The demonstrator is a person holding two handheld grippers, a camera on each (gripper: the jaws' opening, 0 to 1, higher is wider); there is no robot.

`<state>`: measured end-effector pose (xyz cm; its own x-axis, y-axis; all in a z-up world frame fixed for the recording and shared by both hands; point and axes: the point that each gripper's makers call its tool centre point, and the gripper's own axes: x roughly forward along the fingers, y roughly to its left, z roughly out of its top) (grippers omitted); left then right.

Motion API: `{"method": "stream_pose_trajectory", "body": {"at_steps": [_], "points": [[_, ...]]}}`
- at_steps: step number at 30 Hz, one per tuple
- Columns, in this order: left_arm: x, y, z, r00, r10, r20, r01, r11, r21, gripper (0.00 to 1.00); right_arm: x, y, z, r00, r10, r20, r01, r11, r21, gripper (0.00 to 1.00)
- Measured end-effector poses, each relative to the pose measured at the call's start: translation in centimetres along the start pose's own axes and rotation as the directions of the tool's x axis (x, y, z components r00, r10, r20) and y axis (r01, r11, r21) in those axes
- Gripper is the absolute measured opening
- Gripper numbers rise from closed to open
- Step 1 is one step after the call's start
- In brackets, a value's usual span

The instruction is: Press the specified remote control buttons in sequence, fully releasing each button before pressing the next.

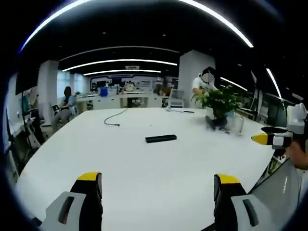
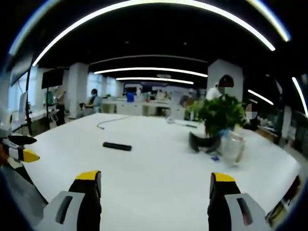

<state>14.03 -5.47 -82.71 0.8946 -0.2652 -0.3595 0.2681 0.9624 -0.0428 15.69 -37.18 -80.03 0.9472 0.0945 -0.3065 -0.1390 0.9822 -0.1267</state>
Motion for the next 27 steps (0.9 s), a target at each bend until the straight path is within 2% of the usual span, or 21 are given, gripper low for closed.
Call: {"method": "stream_pose_trajectory", "body": {"at_steps": [2,4,5,7,8,11,14,19,22,27], "points": [[0.3,0.7,0.3,0.999,0.049,0.017,-0.05,0.997,0.063,1.0,0.2,-0.1,-0.7,1.0,-0.002,-0.003,0.003,1.0,0.029,0.92],[0.5,0.7,-0.4,0.998,0.057,-0.013,-0.055,0.996,0.077,0.99,0.4,-0.1,-1.0,1.0,0.006,-0.03,-0.005,0.999,0.049,0.91],[0.4,0.9,-0.5,0.997,0.071,-0.015,-0.069,0.994,0.088,1.0,0.3,-0.1,-0.9,1.0,0.006,-0.022,-0.005,0.999,0.05,0.9],[-0.2,2.4,0.3,0.987,0.154,0.035,-0.157,0.976,0.151,1.0,0.2,-0.1,-0.9,1.0,0.007,-0.014,-0.006,0.998,0.055,0.89],[-0.4,2.7,0.7,0.984,0.168,0.061,-0.176,0.973,0.149,1.0,0.2,-0.2,-0.9,1.0,0.007,-0.016,-0.006,0.998,0.058,0.89],[-0.4,2.4,0.5,0.987,0.151,0.061,-0.157,0.982,0.102,1.0,0.4,-0.2,-1.5,0.999,0.005,-0.046,-0.003,0.998,0.055,0.89],[-0.2,2.4,-0.3,0.987,0.157,0.017,-0.158,0.978,0.136,0.97,0.4,-0.2,-1.6,0.999,-0.001,-0.049,0.003,0.999,0.044,0.88],[-0.4,2.6,0.0,0.986,0.16,0.036,-0.163,0.978,0.128,0.95,0.3,-0.3,-1.6,0.999,-0.006,-0.05,0.008,0.999,0.045,0.88],[-0.8,3.3,0.4,0.98,0.189,0.061,-0.195,0.975,0.109,0.93,0.3,-0.2,-1.5,0.999,-0.003,-0.045,0.005,0.999,0.043,0.87],[-0.7,3.6,0.1,0.978,0.206,0.043,-0.21,0.971,0.114,0.93,0.2,-0.5,-1.3,0.999,-0.013,-0.034,0.014,0.998,0.053,0.87]]}}
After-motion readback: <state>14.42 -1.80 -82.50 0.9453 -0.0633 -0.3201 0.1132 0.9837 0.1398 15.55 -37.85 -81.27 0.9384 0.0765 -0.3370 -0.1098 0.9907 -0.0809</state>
